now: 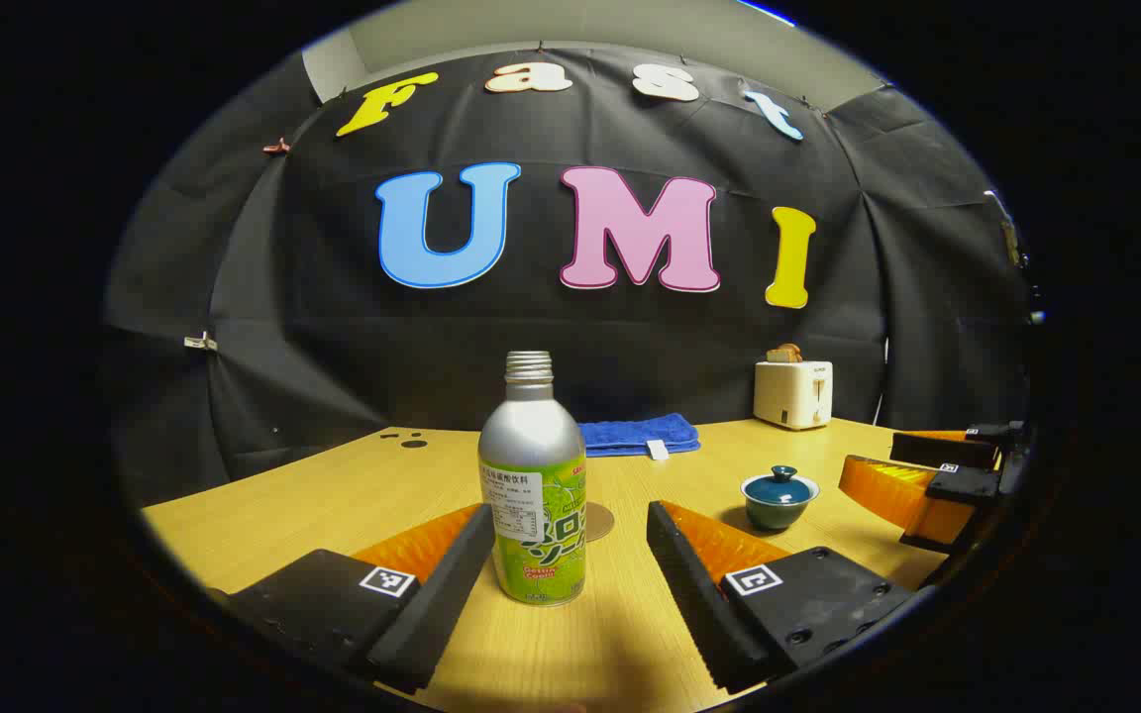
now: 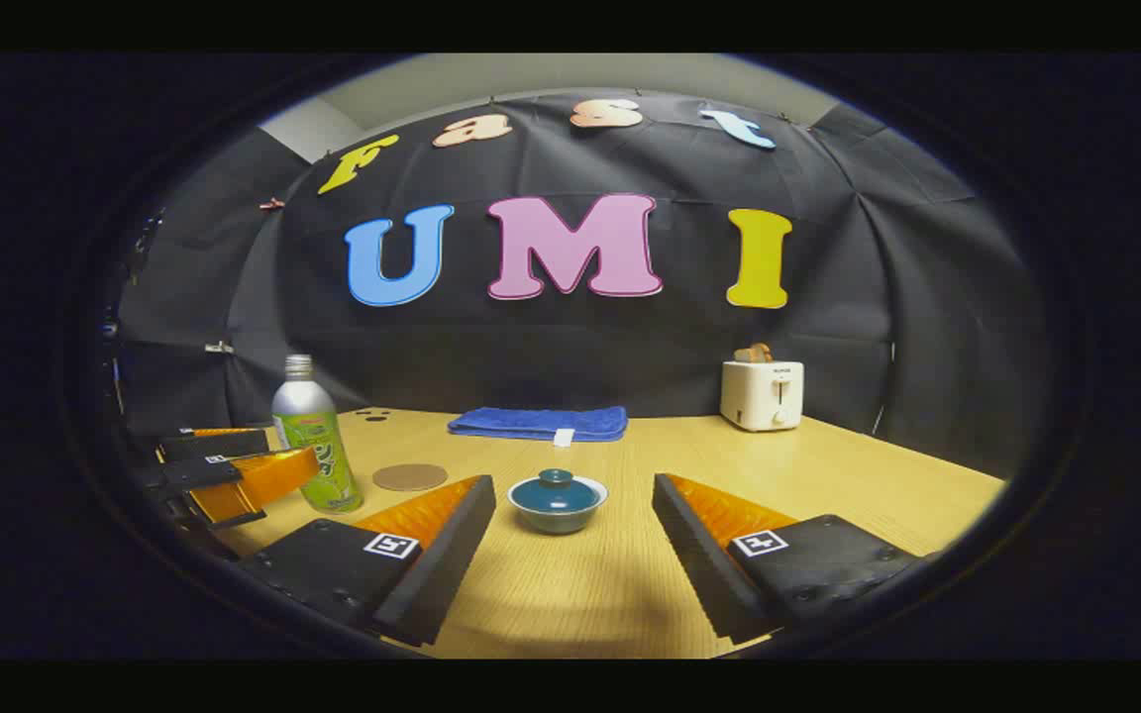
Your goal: Open the teacup lid with one hand, grasp the water bottle and pour water into the teacup with the other hand; after pouring, place the water bottle on the coaster and then close the teacup lid.
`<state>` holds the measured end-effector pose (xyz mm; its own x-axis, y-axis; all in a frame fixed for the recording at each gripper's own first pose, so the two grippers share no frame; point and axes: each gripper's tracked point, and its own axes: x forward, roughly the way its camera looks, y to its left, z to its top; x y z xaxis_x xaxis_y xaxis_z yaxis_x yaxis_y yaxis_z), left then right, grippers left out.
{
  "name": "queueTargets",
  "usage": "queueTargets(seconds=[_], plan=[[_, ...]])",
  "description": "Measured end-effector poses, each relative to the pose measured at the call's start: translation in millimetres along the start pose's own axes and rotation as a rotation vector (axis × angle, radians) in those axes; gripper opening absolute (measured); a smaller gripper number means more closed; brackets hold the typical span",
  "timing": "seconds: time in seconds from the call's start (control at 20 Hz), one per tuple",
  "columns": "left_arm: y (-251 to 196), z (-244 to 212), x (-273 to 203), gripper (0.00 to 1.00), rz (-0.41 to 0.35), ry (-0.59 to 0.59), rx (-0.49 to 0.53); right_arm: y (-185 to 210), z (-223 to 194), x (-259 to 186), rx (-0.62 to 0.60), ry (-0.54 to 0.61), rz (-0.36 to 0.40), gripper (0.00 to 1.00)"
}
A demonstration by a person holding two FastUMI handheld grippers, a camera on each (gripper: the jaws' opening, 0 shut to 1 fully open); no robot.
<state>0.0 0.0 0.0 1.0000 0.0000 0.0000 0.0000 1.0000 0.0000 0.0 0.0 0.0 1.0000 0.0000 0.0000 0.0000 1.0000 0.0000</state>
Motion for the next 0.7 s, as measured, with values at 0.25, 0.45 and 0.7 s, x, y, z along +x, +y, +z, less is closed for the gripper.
queueTargets(seconds=[0.25,0.45,0.7], plan=[[0.2,1.8,0.9,0.98,0.006,0.000,0.001,0.5,-0.5,1.1,0.003,0.000,-0.002,0.99],[4.0,0.9,1.1,0.98,0.024,0.000,0.000,2.9,-1.2,6.3,0.005,0.002,-0.001,0.99],[2.7,0.5,1.5,0.98,0.019,-0.002,0.001,5.2,-0.9,7.4,0.007,0.003,0.004,0.99]])
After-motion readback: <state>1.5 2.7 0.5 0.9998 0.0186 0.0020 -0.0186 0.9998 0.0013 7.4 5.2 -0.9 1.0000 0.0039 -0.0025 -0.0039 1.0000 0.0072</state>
